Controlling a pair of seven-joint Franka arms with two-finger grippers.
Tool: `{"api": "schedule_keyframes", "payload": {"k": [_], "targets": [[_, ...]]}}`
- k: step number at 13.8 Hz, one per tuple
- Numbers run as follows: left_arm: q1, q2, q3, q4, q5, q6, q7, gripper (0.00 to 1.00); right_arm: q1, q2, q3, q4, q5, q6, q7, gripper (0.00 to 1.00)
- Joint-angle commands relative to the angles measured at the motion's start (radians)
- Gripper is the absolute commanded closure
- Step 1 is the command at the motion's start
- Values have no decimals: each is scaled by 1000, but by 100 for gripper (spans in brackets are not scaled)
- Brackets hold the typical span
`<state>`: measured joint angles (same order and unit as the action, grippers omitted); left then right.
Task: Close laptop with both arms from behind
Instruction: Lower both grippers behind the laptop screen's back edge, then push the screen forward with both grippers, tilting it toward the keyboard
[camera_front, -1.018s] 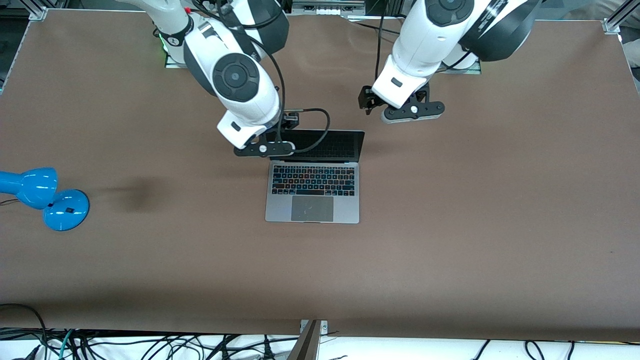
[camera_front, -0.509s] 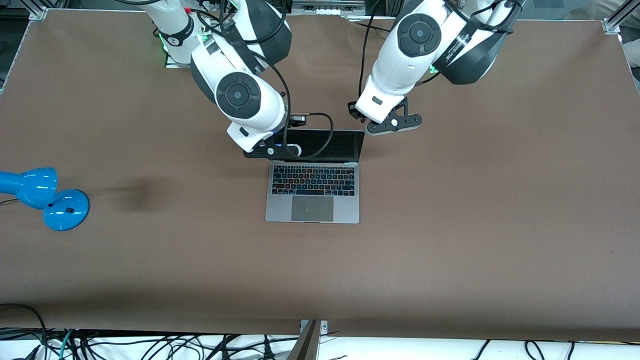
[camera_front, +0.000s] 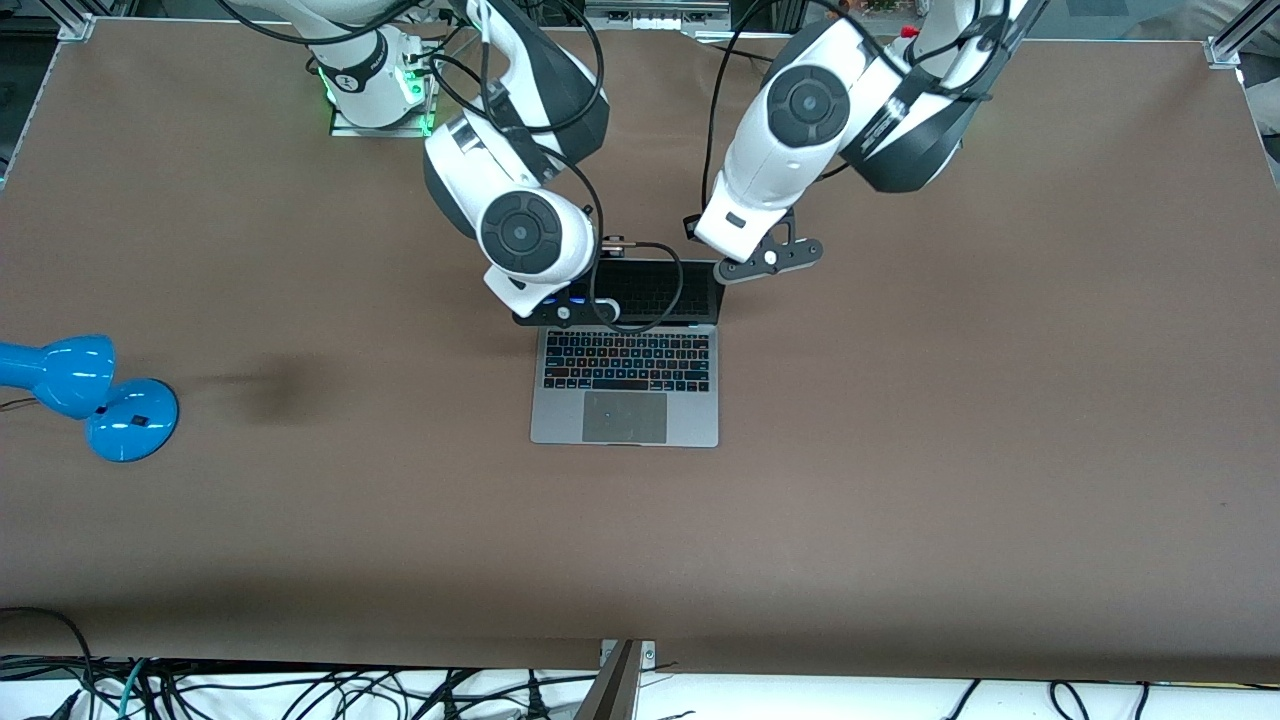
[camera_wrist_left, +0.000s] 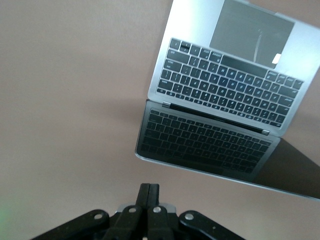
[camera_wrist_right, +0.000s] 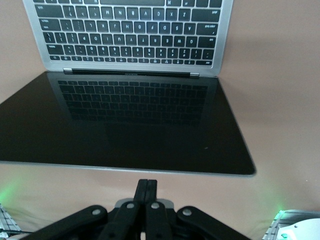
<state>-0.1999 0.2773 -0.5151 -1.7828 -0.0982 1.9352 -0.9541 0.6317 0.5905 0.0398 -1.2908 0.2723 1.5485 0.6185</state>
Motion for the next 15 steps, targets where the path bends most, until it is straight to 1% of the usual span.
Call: {"api": "schedule_keyframes", "payload": {"k": [1,4,7,9,13,15], "targets": [[-6,57,-6,6,23,34,-20,100,2,-1,0,-5,37,-1,32,98],[-7,106,-6,8,43,57,-20,100,9,11,-1,-5,38,7,33,98],[-7,135,-6,9,43,90,-20,100,10,20,-1,-5,36,10,32,98],[-7,141,-6,8,64,99,-21,100,10,29,-1,-5,34,37,32,98],[-7,155,-5,17,66,100,-23,100,10,29,-1,-4,24,103,29,98],[-7,163,-3,19,74,114,-23,100,10,29,-3,-4,21,116,26,98]]}}
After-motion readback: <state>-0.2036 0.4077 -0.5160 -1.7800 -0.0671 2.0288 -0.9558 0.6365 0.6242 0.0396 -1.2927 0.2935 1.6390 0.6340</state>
